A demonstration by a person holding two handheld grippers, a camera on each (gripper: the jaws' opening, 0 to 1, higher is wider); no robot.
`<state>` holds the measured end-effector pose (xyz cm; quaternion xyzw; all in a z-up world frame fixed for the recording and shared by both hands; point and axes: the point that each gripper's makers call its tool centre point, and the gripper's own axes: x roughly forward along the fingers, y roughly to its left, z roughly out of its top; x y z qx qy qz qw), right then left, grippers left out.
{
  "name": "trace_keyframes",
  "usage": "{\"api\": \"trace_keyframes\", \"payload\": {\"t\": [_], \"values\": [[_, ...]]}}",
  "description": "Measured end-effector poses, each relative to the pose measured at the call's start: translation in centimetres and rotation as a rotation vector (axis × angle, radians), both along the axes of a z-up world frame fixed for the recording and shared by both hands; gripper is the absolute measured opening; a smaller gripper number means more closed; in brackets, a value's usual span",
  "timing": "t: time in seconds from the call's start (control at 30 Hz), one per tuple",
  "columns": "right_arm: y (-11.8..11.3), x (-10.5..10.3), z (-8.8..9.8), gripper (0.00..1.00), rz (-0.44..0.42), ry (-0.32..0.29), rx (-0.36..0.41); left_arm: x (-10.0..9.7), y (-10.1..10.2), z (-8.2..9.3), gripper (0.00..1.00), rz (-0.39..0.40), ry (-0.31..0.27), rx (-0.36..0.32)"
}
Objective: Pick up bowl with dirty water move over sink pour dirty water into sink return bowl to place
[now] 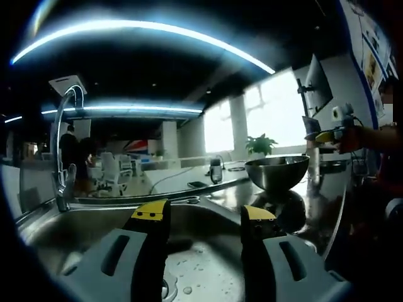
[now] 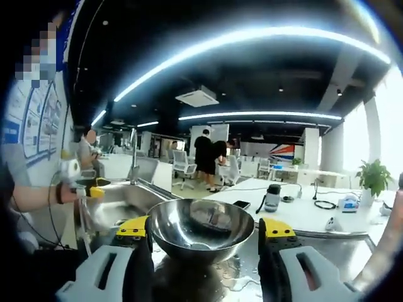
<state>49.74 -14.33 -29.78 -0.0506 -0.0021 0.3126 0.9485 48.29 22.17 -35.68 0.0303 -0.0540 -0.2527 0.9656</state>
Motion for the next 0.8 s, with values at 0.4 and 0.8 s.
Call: {"api": "trace_keyframes", "payload": {"t": [0.4,0.8], "values": [[-0.6,-1.4,-0.7,0.69,-0.002,-0.051,0.061,0.0,0.2,0.3,0.43,0.004,-0.004,-0.026],[-2.2,-1.0,-3.7,0.82,-0.023,-0.091,0.09,0.2,0.1,0.0,0.43,0.008,0.001,-0.001]]}}
